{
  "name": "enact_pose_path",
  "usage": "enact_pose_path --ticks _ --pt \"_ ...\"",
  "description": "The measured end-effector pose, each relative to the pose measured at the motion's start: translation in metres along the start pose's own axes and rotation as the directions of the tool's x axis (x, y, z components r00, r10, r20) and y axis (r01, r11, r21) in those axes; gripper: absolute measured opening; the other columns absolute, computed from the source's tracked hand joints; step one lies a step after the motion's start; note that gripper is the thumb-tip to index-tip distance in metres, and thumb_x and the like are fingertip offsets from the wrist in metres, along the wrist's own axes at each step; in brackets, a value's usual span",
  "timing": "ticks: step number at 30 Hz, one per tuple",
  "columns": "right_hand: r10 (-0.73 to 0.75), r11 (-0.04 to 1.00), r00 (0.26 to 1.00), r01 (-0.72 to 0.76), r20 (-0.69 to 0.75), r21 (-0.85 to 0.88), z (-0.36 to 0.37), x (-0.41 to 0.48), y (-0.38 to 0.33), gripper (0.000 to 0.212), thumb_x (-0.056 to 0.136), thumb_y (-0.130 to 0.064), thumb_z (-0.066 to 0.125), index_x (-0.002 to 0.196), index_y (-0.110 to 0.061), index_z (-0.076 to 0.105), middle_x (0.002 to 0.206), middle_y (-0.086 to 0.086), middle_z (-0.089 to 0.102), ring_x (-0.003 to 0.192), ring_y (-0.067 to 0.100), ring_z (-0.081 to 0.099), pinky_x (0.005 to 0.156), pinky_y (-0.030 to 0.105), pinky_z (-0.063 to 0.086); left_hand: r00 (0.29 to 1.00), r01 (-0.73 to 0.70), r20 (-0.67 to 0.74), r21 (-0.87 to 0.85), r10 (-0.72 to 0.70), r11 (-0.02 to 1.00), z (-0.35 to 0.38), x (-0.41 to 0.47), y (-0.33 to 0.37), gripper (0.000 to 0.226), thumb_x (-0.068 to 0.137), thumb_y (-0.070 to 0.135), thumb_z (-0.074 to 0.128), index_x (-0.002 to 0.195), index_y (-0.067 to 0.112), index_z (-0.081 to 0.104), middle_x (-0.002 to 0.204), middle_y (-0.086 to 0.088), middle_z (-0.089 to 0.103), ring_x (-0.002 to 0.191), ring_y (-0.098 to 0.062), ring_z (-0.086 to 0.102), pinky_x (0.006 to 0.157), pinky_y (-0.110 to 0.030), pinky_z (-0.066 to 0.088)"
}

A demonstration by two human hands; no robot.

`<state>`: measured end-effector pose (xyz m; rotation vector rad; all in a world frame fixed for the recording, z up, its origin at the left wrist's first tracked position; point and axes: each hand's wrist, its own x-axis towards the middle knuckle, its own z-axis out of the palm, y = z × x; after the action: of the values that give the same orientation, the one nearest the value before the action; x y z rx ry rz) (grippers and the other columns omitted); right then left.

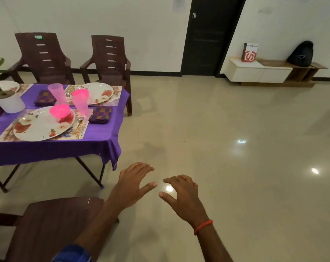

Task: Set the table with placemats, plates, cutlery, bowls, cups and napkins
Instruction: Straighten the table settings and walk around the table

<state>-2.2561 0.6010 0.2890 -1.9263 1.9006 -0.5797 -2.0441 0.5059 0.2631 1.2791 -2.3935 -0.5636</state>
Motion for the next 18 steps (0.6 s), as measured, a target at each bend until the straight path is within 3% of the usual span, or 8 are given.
enact_pose_path --ticks 4,9,13,18 --pt "-0.007 1.000 1.000 0.007 0.025 -0.001 -0.010 0.045 0.031 0.074 0.079 -0.084 0.034 0.134 -0.039 0.055 0.135 -0.019 0.054 0.138 0.009 0.029 0.102 0.027 0.017 1.000 0.023 0.014 0.014 -0.023 1.000 0.008 0.050 -0.005 0.072 0.089 0.081 0.034 0.143 0.037 0.050 0.151 0.019 0.044 0.146 -0.003 0.030 0.111 -0.035 0.025" --pt "-0.032 0.999 0.999 0.033 0.042 -0.020 -0.035 0.126 0.079 0.073 0.080 -0.079 0.031 0.136 -0.039 0.054 0.136 -0.016 0.054 0.138 0.010 0.029 0.104 0.028 0.019 0.997 0.059 -0.045 0.039 -0.057 0.997 0.020 0.132 -0.014 0.066 0.092 0.078 0.038 0.142 0.038 0.050 0.149 0.017 0.047 0.145 -0.007 0.034 0.112 -0.046 0.036" --pt "-0.080 0.996 0.997 0.080 0.012 -0.042 -0.059 0.189 0.105 0.071 0.082 -0.077 0.034 0.139 -0.038 0.050 0.139 -0.013 0.052 0.138 0.013 0.030 0.103 0.029 0.019 0.995 0.093 -0.027 0.101 -0.091 0.990 0.020 0.191 -0.013 0.073 0.090 0.081 0.032 0.150 0.039 0.039 0.160 0.014 0.036 0.153 -0.010 0.021 0.119 -0.051 0.027" --pt "-0.118 0.991 0.992 0.121 0.047 -0.062 -0.080 0.256 0.136 0.072 0.085 -0.076 0.041 0.147 -0.041 0.037 0.150 -0.011 0.040 0.142 0.014 0.023 0.113 0.037 0.016 0.976 0.192 -0.121 0.092 -0.180 0.977 0.024 0.252 -0.010 0.077 0.089 0.083 0.034 0.153 0.040 0.033 0.164 0.012 0.029 0.155 -0.014 0.016 0.121 -0.053 0.024"
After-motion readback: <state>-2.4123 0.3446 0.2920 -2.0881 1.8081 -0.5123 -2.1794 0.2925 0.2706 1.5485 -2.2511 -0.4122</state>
